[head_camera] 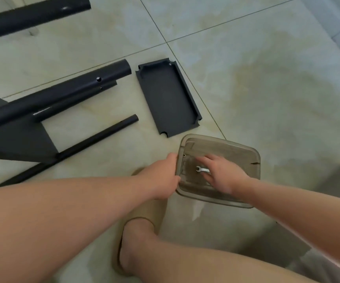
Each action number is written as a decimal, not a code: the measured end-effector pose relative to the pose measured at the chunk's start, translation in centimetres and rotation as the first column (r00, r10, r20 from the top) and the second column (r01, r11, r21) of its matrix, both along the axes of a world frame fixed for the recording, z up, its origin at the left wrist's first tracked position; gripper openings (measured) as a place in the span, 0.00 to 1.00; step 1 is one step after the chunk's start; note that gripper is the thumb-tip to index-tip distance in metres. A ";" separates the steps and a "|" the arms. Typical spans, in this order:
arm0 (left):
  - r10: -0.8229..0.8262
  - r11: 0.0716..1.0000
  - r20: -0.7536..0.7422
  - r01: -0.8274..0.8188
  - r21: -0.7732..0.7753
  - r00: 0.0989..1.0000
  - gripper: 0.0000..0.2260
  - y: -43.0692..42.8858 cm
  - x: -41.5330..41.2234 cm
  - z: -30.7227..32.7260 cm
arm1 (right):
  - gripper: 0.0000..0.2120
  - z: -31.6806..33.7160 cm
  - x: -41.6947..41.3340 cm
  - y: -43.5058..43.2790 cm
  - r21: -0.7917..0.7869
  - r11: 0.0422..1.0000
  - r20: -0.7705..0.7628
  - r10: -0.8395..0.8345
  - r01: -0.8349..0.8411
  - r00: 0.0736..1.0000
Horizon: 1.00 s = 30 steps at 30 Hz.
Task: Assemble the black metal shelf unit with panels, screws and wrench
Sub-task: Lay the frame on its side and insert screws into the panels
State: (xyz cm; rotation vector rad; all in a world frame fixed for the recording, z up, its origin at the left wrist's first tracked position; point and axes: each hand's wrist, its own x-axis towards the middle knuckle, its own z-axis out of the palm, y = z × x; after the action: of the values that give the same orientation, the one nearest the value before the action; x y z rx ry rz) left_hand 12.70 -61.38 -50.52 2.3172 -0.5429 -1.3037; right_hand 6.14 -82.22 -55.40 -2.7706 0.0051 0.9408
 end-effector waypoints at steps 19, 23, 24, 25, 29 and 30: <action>0.104 0.988 -0.135 -0.118 -0.100 0.985 0.26 0.7 0.8 -1.5 | 0.14 -4.8 4.5 3.3 -0.119 0.976 0.049 0.191 -0.184 0.980; 0.103 0.987 -0.136 -0.118 -0.105 0.985 0.26 0.8 0.9 -1.4 | 0.17 -4.7 4.5 3.3 -0.149 0.963 0.032 0.234 -0.227 0.972; 0.105 0.987 -0.138 -0.120 -0.105 0.985 0.26 0.8 0.9 -1.4 | 0.17 -4.6 4.4 3.4 -0.158 0.960 0.026 0.239 -0.232 0.971; 0.108 0.987 -0.140 -0.123 -0.104 0.984 0.26 0.9 0.9 -1.4 | 0.17 -4.4 4.4 3.6 -0.167 0.957 0.017 0.242 -0.236 0.970; 0.117 0.989 -0.141 -0.129 -0.079 0.983 0.25 1.0 0.7 -1.1 | 0.14 -3.6 4.7 3.6 -0.198 0.951 -0.059 0.232 -0.239 0.971; 0.112 0.990 -0.137 -0.122 -0.064 0.984 0.26 1.0 0.8 -1.0 | 0.13 -3.3 4.9 3.5 -0.197 0.956 -0.068 0.206 -0.216 0.976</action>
State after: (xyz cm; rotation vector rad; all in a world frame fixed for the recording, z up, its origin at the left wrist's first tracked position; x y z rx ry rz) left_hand 13.48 -60.39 -51.56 2.1506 -0.3976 -1.3486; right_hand 10.99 -78.76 -58.66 -2.9814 -0.2032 1.1150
